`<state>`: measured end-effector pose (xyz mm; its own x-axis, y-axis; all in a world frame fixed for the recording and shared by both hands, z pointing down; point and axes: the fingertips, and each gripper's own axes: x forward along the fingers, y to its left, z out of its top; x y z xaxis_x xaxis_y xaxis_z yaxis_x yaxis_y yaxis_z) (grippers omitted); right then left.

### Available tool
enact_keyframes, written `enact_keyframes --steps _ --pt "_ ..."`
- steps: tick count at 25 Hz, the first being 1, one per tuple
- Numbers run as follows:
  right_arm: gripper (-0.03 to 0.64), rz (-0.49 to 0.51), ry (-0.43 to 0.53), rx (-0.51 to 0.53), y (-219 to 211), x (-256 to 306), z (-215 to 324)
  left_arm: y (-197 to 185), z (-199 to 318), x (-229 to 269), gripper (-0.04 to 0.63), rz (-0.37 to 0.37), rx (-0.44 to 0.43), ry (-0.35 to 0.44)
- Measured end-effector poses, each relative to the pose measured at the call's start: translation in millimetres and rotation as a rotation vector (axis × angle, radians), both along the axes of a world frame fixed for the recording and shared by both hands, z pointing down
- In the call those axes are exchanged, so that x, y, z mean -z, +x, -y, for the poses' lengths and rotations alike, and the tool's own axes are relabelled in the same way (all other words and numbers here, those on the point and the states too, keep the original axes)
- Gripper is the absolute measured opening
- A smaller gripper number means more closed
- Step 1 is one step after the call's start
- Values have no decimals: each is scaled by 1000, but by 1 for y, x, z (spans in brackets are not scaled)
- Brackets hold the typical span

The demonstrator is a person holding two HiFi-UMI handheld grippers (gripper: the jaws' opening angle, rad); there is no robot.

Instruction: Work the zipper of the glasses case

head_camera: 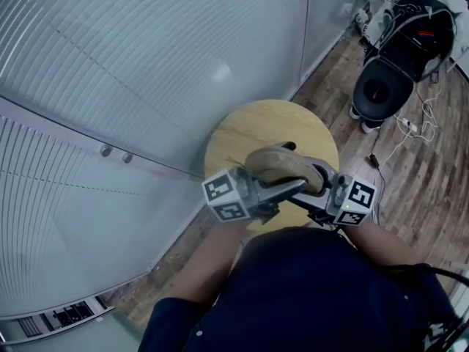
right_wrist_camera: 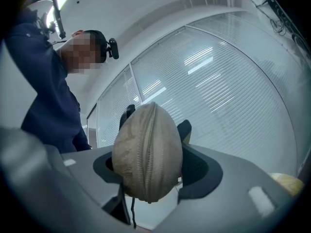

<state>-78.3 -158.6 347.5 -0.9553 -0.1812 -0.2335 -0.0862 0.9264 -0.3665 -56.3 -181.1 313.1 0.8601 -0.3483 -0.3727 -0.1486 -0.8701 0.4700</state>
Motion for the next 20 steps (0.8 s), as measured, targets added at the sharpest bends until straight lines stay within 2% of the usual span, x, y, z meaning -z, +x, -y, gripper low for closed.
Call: enact_keyframes --steps 5,9,11,15,17,20 --pt "296 83 -59 37 -3 3 -3 5 -3 8 327 25 -11 14" --pt "320 35 -77 53 -7 -8 -2 -6 0 4 321 112 52 30" --pt "364 -19 -69 38 2 -17 7 -17 7 -5 319 232 93 56" --pt "364 -92 -15 -34 29 -2 31 -34 6 -33 318 608 105 150" --pt "364 -151 27 -5 27 16 31 -38 1 -50 318 757 89 188" --pt "362 -324 131 102 9 35 17 -33 -2 -78 316 943 68 225"
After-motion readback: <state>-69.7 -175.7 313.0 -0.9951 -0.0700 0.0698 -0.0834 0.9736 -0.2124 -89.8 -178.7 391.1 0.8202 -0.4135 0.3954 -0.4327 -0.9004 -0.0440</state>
